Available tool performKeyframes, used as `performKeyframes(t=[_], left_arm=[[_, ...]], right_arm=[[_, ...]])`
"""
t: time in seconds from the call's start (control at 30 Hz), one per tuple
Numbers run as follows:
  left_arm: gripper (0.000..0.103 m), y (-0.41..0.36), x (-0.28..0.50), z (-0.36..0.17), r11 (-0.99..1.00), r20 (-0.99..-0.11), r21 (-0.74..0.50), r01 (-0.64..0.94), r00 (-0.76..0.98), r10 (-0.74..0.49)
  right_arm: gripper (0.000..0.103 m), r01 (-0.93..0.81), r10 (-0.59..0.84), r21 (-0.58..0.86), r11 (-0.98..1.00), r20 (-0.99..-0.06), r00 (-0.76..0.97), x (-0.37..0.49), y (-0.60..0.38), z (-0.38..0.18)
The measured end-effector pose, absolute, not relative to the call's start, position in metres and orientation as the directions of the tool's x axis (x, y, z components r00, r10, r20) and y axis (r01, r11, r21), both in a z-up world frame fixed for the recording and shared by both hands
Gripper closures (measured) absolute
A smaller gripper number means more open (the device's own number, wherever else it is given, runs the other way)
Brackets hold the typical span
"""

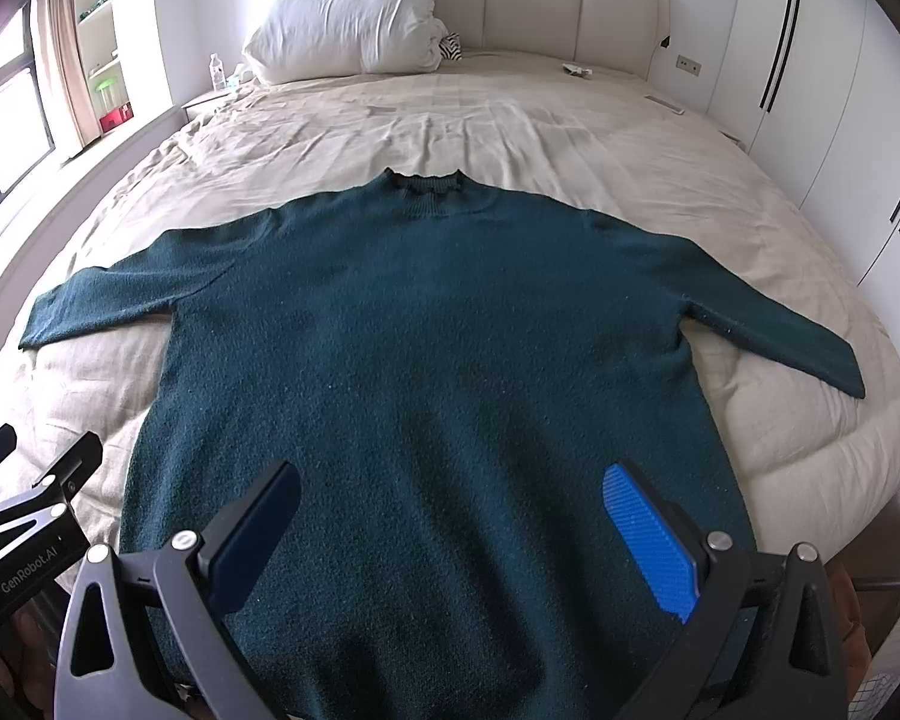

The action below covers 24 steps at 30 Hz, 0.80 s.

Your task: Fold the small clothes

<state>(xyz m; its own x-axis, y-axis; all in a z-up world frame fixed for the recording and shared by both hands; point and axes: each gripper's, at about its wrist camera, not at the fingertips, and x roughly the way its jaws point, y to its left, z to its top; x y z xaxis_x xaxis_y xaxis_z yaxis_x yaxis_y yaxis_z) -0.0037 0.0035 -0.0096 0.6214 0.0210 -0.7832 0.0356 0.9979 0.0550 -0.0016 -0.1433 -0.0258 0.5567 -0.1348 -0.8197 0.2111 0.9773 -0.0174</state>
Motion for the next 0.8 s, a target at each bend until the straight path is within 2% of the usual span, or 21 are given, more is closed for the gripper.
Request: performKeyframes(t=[0.8], left_arm=[[0.0, 0.0074, -0.0044, -0.0172, 0.998, -0.787, 0.051, 0.036, 0.617, 0.018]], right_arm=[[0.0, 0.209, -0.133, -0.018, 0.978, -0.821, 0.555, -0.0014, -0.1419, -0.0281]])
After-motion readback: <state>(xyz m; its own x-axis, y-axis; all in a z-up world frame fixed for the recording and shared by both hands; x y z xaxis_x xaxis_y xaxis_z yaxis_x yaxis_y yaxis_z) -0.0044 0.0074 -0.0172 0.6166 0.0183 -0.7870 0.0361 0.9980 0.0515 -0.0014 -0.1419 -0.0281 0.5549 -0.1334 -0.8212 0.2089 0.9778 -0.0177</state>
